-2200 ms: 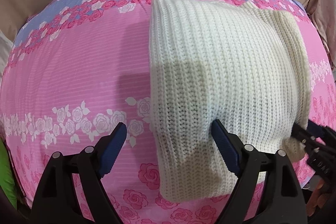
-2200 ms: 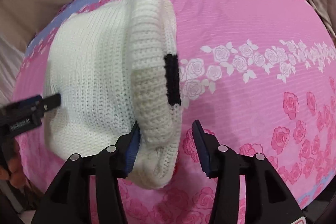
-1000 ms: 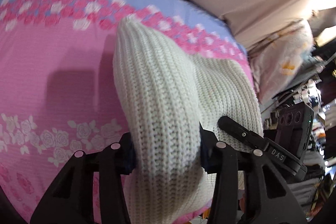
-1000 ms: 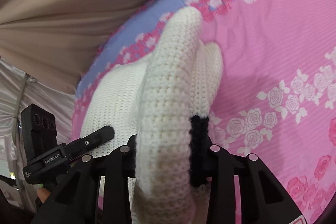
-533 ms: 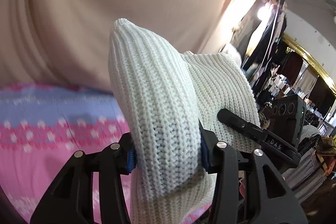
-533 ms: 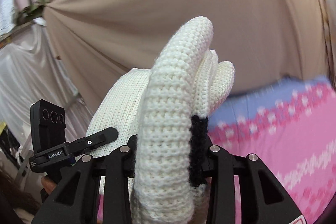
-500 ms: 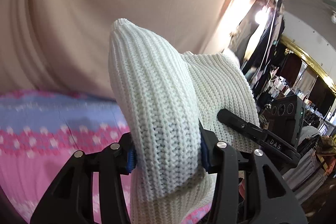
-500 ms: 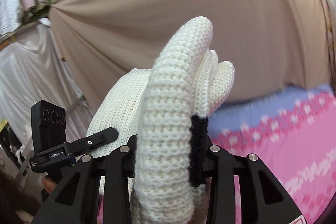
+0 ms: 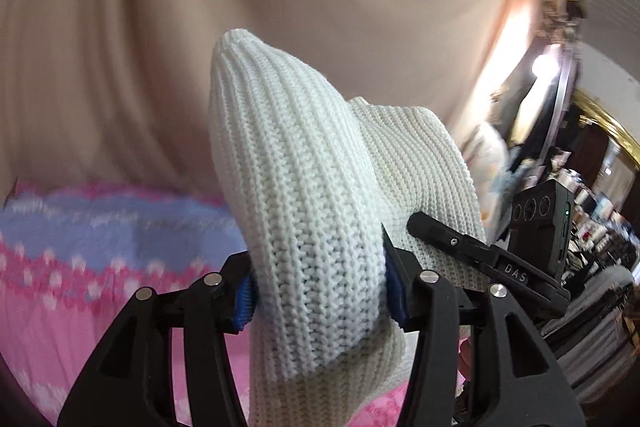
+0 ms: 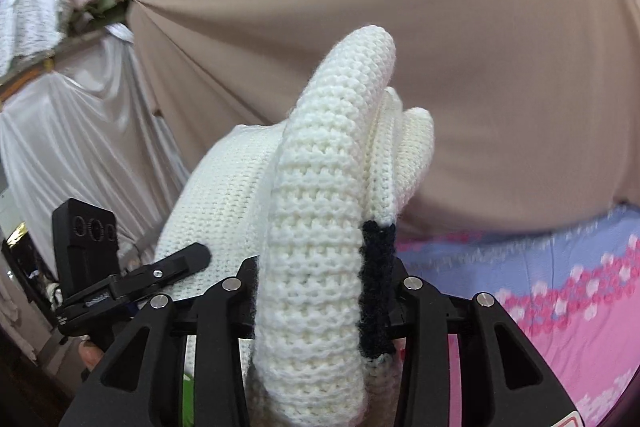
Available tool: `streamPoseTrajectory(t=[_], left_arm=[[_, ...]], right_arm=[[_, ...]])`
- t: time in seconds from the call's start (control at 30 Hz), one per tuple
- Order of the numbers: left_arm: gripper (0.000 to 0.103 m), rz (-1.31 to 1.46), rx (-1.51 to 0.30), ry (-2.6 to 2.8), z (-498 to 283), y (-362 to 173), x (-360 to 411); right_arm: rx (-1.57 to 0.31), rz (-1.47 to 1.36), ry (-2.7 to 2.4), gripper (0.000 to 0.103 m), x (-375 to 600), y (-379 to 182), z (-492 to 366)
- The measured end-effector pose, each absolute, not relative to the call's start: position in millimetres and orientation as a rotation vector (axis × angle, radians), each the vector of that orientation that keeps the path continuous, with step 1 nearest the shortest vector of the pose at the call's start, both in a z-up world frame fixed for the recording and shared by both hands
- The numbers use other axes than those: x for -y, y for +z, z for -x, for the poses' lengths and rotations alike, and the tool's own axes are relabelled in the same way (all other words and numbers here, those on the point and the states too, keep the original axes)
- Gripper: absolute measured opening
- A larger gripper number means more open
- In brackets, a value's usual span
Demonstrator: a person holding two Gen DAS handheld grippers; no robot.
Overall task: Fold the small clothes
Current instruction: 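Lower the sweater bundle onto the bedspread and open both grippers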
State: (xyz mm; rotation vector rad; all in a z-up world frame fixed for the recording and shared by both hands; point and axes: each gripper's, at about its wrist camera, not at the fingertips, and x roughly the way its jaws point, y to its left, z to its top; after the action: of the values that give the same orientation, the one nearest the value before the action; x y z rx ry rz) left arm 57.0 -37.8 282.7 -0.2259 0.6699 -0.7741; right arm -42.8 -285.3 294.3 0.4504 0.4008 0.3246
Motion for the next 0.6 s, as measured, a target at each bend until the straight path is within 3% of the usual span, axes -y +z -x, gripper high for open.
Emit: streamPoseTrajectory(t=[0.1,0.17,0.27,0.37,0.5,0.6], left_arm=[[0.061,0.245,-0.835,-0.679,-94,183,34],[0.061,0.243,-0.98,-0.552,-115,100,24],[0.056,0.306,-1.153,-0.384,-114,14,-14],[0.057,0.389,-1.14,-0.376,-91,5,-35],[0.059,0.325,-1.093,-0.377,-79,19,-18],[0.059,0.202,-1.097,-0.39,-80,12,11]], right_arm=[[-0.595,-0.545,0.264,0.048,284,204,-6],[-0.724,-0.579,0.163,0.048,286,119,-31],[-0.952,-0.561,-0.053,0.04,292,13,-36],[-0.963,-0.627,-0.042,0.04,294,-9,3],[-0.937,-0.554,-0.019,0.056,280,-2,25],[-0.978,-0.547,-0.013,0.055,274,-16,12]])
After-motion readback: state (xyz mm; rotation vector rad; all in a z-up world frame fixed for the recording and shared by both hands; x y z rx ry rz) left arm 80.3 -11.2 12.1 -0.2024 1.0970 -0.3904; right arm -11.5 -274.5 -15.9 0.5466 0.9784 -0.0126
